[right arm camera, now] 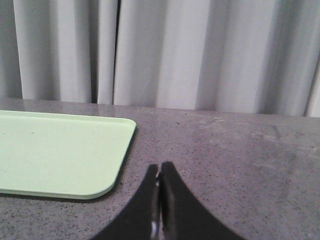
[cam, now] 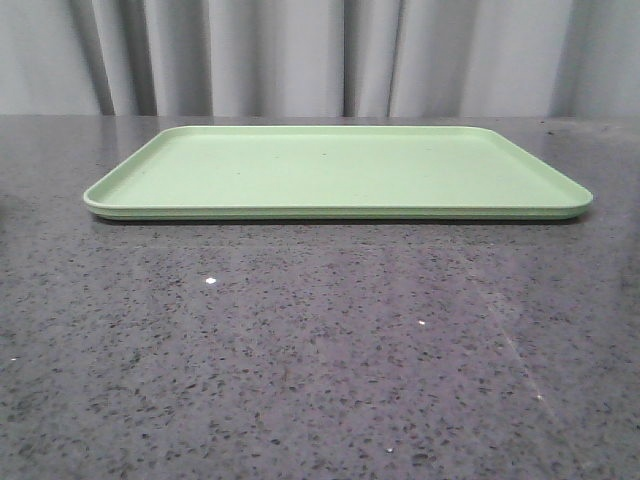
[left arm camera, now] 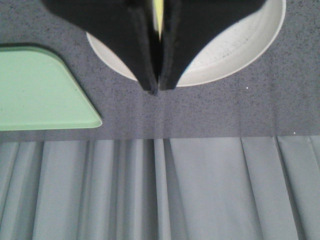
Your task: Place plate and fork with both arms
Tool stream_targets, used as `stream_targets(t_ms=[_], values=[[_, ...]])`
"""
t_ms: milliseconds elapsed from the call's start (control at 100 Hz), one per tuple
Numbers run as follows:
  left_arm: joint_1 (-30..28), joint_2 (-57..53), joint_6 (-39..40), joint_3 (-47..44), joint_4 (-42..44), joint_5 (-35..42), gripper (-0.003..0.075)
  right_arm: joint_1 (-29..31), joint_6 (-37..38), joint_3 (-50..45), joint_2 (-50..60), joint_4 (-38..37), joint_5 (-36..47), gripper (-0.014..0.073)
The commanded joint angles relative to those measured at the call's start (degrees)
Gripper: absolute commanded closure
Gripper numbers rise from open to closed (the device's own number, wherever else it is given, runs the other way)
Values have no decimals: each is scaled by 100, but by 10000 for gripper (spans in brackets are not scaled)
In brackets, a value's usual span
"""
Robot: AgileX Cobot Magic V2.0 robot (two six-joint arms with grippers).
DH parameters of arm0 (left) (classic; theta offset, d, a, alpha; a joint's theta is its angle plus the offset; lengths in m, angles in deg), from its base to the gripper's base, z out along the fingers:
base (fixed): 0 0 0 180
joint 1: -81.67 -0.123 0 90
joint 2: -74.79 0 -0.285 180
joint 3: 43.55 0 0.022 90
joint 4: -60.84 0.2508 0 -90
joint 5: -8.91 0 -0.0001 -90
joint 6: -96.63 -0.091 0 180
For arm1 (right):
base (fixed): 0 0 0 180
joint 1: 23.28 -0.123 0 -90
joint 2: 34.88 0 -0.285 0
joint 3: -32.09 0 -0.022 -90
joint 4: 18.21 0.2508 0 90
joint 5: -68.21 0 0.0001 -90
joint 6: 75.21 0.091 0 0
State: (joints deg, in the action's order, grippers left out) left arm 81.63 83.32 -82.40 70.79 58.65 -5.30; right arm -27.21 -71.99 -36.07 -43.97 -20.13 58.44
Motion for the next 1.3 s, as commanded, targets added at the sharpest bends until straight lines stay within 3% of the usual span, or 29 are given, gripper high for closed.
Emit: stream_targets(t_ms=[0, 320, 440, 550, 1050, 1160, 1230, 1290], values=[[-12, 442, 53, 844, -78, -514, 741, 3, -12, 753, -460, -36, -372, 713], [-12, 2600, 53, 3471, -131, -3527, 741, 3, -12, 2721, -2240, 66, -2294, 713], [-12, 3294, 53, 4074, -144, -4269, 741, 3, -12, 3375, -2848, 158, -3203, 713], [-12, 3710, 53, 4242, -144, -4430, 741, 3, -12, 3706, -3245, 192, -3756, 713], [-12, 4263, 53, 4241, -99, -4476, 740, 3, -12, 3717, -3673, 192, -3777, 708], [-12, 4263, -52, 4241, -92, -4474, 709, 3, -12, 3717, -3673, 192, -3777, 620], [-12, 4263, -234, 4241, -92, -4525, 627, 3, -12, 3717, -3673, 192, -3775, 501], [-12, 4263, -269, 4241, -92, -4534, 510, 3, -12, 3717, -3673, 192, -3775, 373]])
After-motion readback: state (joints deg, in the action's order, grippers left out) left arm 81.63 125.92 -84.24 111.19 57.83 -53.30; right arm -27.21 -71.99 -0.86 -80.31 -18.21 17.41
